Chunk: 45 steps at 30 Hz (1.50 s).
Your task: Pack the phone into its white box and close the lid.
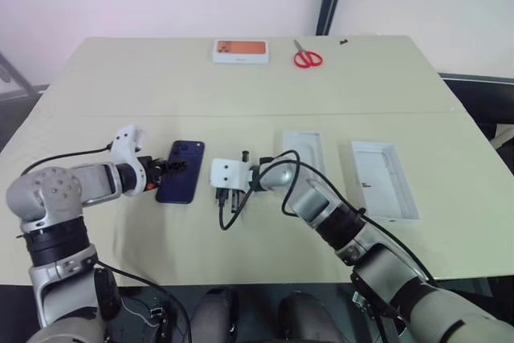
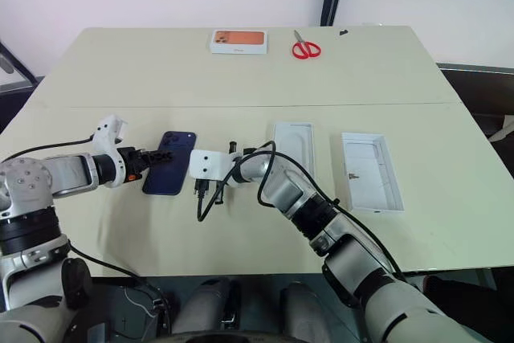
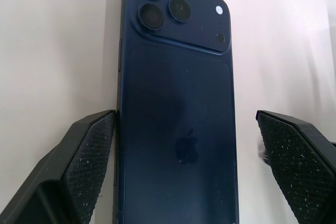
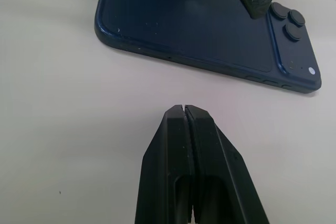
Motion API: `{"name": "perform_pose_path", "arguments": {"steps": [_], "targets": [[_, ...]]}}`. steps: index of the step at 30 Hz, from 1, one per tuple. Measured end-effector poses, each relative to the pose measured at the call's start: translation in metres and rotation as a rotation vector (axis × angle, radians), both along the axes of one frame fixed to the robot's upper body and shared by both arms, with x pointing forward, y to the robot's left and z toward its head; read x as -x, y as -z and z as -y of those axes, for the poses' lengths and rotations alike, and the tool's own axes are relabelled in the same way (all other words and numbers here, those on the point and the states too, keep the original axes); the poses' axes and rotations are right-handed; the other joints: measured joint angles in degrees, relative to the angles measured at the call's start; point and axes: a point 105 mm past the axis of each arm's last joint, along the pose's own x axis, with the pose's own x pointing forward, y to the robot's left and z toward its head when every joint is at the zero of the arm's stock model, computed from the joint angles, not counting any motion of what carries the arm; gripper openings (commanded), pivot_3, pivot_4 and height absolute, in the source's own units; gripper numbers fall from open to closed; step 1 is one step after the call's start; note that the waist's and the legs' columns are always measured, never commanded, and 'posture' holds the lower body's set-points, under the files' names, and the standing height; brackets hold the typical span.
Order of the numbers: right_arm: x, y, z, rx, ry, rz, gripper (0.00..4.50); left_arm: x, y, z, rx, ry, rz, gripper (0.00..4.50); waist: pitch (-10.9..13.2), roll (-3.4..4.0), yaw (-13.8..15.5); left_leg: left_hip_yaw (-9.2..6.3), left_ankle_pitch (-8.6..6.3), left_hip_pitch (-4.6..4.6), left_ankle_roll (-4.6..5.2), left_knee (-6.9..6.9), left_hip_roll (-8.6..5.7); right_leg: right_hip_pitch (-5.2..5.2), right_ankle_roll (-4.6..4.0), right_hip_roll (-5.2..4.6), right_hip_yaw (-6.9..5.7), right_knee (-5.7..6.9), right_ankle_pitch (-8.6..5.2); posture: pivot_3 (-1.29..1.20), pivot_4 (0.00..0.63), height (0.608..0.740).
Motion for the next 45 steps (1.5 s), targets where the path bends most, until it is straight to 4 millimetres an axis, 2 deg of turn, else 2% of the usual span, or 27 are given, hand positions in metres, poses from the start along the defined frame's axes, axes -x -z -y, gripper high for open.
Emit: {"name": "perform_pose_path", "arguments": {"steps": [11,21,32,45], "targets": [[0.002,0.002,-0.007,-0.004,-0.020,0.021,0.05,0.002,0.000,0.015,0.042,0.031,0.003,4.50,0.0,0.00,0.0,-0.03,0.00,0.02,0.00,-0.01,-0.01,0.02,0.00,-0.01,0.00,0.00,0.00,0.00,0.150,0.740],[0.001,0.003,-0.008,0.002,-0.032,0.039,0.05,0.001,0.000,0.016,0.063,-0.004,-0.004,4.50,0.0,0.02,0.0,-0.04,0.00,0.16,0.00,-0.05,-0.01,0.13,0.00,-0.01,0.00,0.00,0.00,0.00,0.150,0.740],[0.001,0.003,-0.007,0.004,-0.033,0.041,0.05,-0.001,-0.001,0.011,0.189,-0.056,-0.020,4.50,0.0,0.02,0.0,-0.04,0.00,0.17,-0.01,-0.05,-0.02,0.16,0.00,-0.01,0.00,-0.01,0.00,0.00,0.150,0.740],[0.000,0.003,-0.003,0.005,-0.029,0.043,0.05,0.002,-0.002,0.012,0.210,-0.038,-0.035,4.50,0.0,0.01,-0.1,-0.04,0.00,0.17,-0.02,-0.08,-0.02,0.13,0.00,-0.01,-0.01,-0.02,0.00,0.00,0.150,0.740]]}}
